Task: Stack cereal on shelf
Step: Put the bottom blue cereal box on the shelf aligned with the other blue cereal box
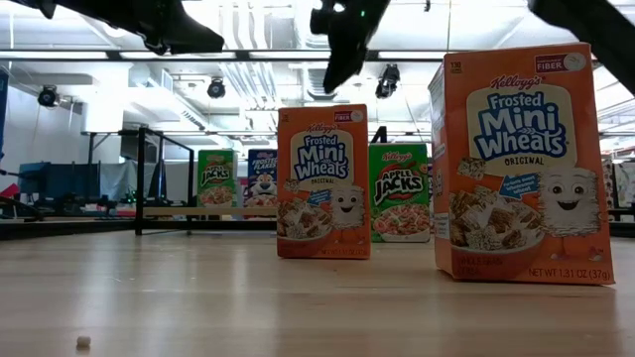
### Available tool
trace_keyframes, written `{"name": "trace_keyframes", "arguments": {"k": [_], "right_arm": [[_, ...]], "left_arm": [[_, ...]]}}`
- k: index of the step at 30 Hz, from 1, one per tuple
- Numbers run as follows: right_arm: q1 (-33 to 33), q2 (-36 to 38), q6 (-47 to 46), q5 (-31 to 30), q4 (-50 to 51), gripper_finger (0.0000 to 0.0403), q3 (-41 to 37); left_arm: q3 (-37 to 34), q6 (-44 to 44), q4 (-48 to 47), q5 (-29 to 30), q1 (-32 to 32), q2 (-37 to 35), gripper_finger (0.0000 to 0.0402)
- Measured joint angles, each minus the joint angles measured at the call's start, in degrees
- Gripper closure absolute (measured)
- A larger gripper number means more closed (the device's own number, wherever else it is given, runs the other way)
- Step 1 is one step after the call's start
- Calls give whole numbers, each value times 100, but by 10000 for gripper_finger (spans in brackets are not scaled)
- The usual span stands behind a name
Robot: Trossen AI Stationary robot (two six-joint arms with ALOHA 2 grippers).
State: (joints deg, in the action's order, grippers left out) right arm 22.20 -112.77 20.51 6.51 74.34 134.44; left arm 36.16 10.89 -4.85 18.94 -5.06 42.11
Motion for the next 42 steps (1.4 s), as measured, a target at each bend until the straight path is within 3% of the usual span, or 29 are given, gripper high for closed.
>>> {"name": "trace_keyframes", "arguments": {"k": [7, 13, 27, 38, 42], "right_arm": [[-617, 301, -51, 106, 23, 198, -395], [-1108, 775, -302, 102, -467, 198, -1558], [-1883, 2309, -265, 97, -4108, 198, -5397], [-1882, 3743, 273, 86, -6897, 198, -7505], [-1855, 4320, 625, 89, -7997, 198, -8138]], "left_arm": [[0, -468, 0, -45, 1, 275, 200], [2, -908, -150, -444, 81, 418, 200], [170, -3279, -1213, -501, 994, 448, 200], [170, -4909, -1107, -366, 1405, 627, 200], [170, -6011, -1130, -684, 1405, 822, 200]]}}
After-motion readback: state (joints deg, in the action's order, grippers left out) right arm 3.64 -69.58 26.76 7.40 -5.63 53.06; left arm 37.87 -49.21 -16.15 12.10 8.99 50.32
